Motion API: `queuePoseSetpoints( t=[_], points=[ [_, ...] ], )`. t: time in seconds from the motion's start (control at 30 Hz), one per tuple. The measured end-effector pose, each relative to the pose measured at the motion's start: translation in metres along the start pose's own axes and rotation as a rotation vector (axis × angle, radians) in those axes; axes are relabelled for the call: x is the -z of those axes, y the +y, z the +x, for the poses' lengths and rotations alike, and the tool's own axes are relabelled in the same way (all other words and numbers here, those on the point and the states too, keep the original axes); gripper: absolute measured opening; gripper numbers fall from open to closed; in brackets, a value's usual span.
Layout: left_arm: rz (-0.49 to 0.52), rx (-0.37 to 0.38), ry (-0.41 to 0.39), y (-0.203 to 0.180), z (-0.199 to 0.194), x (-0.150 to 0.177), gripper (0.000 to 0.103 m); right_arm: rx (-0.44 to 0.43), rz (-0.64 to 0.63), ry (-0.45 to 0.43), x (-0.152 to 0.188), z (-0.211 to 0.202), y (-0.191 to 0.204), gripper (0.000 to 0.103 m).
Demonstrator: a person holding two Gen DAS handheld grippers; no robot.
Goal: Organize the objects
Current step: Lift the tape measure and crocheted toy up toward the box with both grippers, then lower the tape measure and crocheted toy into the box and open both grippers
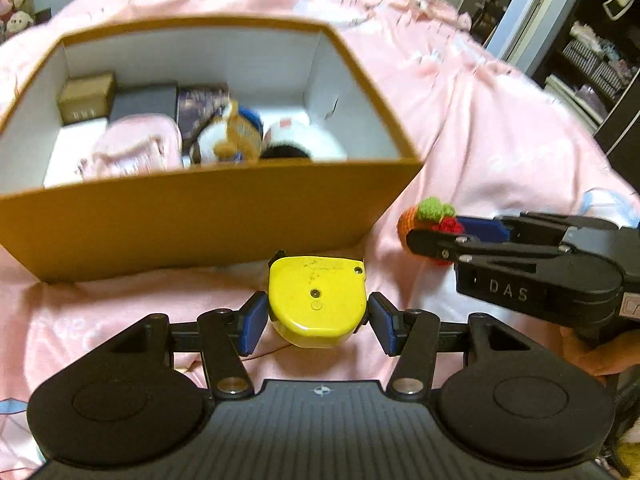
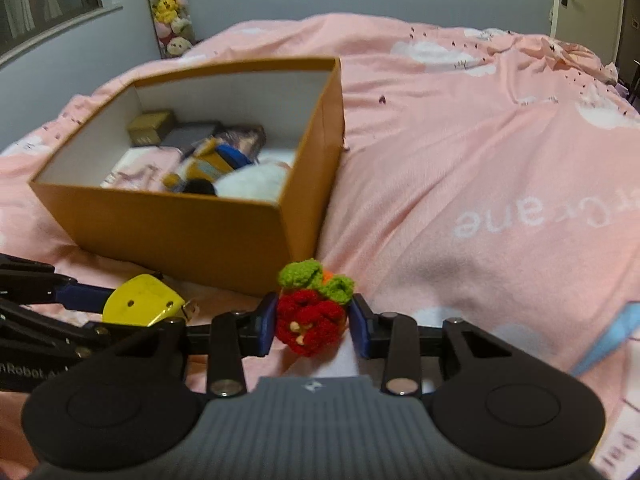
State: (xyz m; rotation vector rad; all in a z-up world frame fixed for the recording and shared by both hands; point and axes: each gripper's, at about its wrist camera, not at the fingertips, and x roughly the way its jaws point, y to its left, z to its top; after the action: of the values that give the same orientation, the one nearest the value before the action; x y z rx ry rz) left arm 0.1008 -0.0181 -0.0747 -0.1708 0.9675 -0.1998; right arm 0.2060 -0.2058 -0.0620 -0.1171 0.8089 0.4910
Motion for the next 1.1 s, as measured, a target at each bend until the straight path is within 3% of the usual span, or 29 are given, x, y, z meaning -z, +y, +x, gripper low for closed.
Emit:
queuePoseSetpoints(
  t=[0.1,0.3,0.5,0.73,0.97,1.1],
  points=[
    [0.006,-0.001,-0.066,0.0,-0.023,-0.001,0.063,-0.022,-0.02,-0.036,-0.005,-0.02,0.005,0.04],
    [-0.012,0.041,-0.164,-0.005,-0.028,-0.049,0.063,-0.046,-0.12,-0.126,-0.029,-0.06,0.018,0.04],
    [-0.047,0.017,-0.235,-0.003,-0.044,-0.074,0.063,-0.047,-0.218,-0.182,-0.06,-0.067,0.026,0.04],
    [-0.096,-0.025,-0.305,0.009,-0.035,-0.111,0.063,-0.028,-0.315,-0.207,-0.097,-0.042,0.042,0.04],
    [-0.1,-0.109,-0.294,0.028,0.002,-0.135,0.063,0.027,-0.438,-0.174,-0.117,0.005,0.054,0.04],
    [-0.152,-0.043,-0.237,0.054,0.016,-0.143,0.063,0.03,-0.503,-0.133,-0.124,0.033,0.058,0.04]
  ],
)
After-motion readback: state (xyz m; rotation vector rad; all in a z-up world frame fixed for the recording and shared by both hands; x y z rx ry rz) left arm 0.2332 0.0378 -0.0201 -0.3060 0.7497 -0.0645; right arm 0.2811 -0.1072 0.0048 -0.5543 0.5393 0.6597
